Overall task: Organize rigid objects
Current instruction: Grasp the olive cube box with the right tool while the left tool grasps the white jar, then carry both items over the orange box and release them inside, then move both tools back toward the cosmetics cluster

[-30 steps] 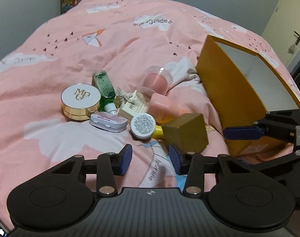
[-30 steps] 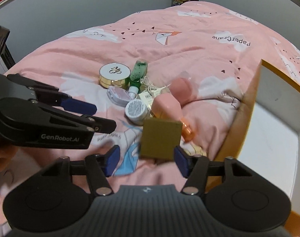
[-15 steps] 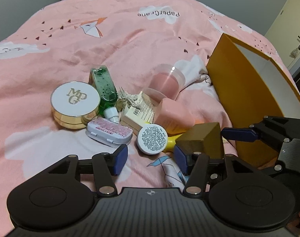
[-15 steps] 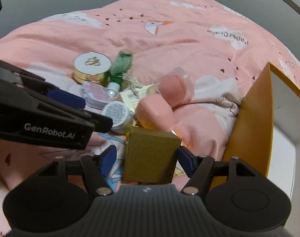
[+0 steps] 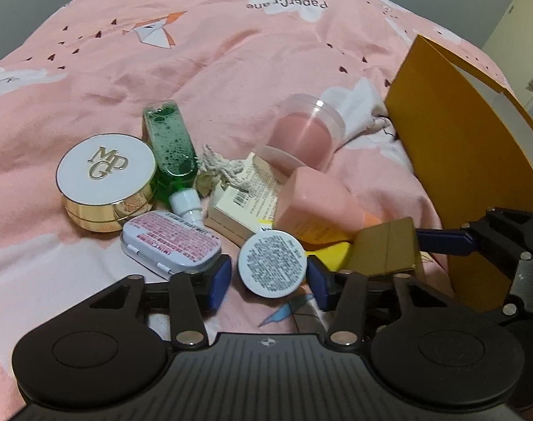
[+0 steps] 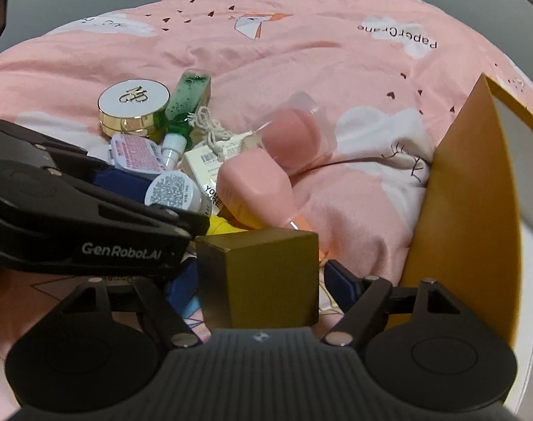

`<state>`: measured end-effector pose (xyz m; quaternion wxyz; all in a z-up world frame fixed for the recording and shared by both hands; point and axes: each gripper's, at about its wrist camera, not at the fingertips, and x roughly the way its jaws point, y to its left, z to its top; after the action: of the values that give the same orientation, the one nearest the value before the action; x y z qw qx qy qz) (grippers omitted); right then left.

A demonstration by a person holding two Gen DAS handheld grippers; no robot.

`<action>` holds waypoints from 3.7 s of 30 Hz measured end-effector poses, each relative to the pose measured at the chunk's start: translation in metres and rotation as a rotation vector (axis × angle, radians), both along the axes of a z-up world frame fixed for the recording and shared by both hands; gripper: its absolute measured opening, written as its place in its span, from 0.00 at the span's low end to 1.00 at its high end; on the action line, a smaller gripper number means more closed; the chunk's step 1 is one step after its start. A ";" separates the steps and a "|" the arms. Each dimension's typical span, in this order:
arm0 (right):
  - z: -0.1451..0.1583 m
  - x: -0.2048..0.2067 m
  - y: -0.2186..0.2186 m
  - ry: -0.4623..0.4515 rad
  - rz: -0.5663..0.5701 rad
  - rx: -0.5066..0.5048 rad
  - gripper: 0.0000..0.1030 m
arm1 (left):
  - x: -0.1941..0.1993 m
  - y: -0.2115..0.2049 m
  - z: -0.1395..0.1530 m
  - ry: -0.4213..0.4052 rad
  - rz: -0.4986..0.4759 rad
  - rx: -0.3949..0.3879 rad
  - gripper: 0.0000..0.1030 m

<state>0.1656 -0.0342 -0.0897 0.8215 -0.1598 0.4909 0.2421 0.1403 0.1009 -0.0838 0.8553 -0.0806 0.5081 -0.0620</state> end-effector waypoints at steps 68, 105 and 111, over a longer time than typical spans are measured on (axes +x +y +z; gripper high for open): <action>0.048 0.044 -0.204 0.015 -0.176 -0.171 0.69 | 0.040 -0.219 0.060 -0.063 -0.617 0.107 0.47; 0.046 0.044 -0.166 0.091 -0.133 -0.183 0.78 | 0.035 -0.156 0.090 -0.197 -0.335 -0.070 0.73; 0.070 0.035 -0.164 0.010 -0.161 -0.162 0.81 | 0.030 -0.145 0.095 -0.230 -0.282 -0.064 0.73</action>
<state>0.2010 -0.1978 -0.0198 0.8204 -0.1844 0.5240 0.1355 0.1704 -0.0437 0.0114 0.8875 -0.0280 0.4111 -0.2063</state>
